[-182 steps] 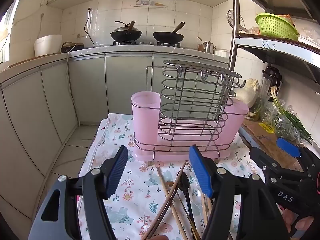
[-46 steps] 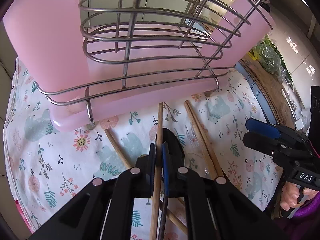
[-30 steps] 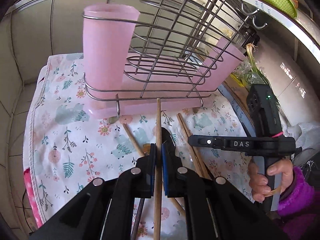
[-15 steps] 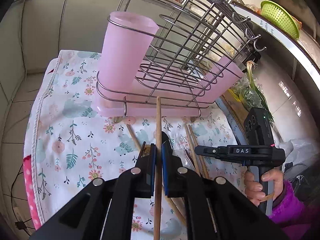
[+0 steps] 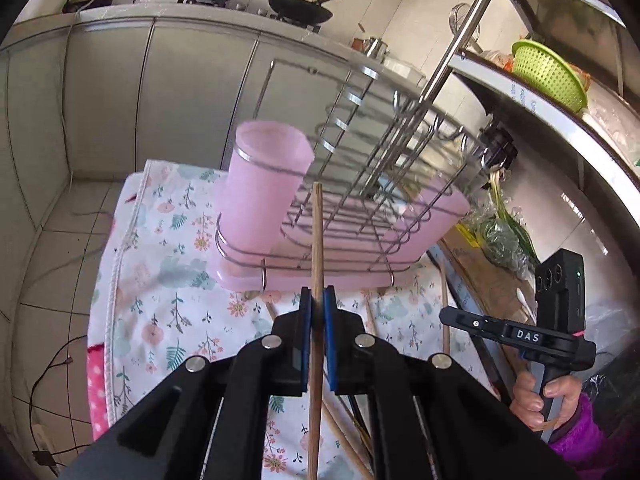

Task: Organize utensils
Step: 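Lift the chopstick in the left tool over the pink cup while the right tool carries its chopstick there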

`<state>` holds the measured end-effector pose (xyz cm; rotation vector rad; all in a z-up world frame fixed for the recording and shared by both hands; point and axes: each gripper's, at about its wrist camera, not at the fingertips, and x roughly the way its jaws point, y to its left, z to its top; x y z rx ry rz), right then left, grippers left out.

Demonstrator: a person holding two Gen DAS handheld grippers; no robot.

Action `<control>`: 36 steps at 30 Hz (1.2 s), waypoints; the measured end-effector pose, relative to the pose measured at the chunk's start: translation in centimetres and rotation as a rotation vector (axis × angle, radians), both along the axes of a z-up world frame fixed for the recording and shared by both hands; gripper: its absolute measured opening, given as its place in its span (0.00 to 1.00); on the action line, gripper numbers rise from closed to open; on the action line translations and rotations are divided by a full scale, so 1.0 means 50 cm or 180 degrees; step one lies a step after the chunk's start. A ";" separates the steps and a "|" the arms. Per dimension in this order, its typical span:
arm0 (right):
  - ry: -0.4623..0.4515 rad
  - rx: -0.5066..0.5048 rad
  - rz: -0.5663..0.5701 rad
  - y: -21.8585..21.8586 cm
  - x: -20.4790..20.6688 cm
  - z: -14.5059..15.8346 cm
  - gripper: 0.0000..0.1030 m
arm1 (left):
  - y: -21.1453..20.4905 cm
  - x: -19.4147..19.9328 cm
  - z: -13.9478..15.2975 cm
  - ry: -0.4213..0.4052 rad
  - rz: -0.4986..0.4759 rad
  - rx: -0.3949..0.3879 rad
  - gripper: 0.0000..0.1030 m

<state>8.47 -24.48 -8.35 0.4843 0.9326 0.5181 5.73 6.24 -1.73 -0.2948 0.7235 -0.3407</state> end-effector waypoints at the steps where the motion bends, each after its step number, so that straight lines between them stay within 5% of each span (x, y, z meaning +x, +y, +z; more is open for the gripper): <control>1: -0.0117 0.0000 -0.0013 -0.009 -0.006 0.025 0.07 | 0.006 -0.005 0.022 -0.0099 0.0039 -0.0017 0.05; 13: -0.1566 -0.0165 -0.0375 -0.075 -0.031 0.354 0.07 | 0.050 -0.008 0.295 -0.1224 0.0509 -0.0001 0.05; 19: -0.2226 -0.0397 -0.0692 -0.079 -0.003 0.467 0.06 | 0.072 0.051 0.363 -0.1479 0.0845 -0.0059 0.05; 27: -0.2655 -0.0720 -0.0923 -0.046 0.063 0.463 0.06 | 0.056 0.119 0.321 -0.1682 0.1093 0.0141 0.05; 32: -0.2557 -0.0882 -0.0916 -0.027 0.109 0.400 0.06 | 0.038 0.146 0.262 -0.1617 0.1082 0.0311 0.05; 36: -0.2182 -0.0868 -0.0844 -0.029 0.138 0.333 0.07 | 0.024 0.161 0.208 -0.1408 0.1001 0.0400 0.05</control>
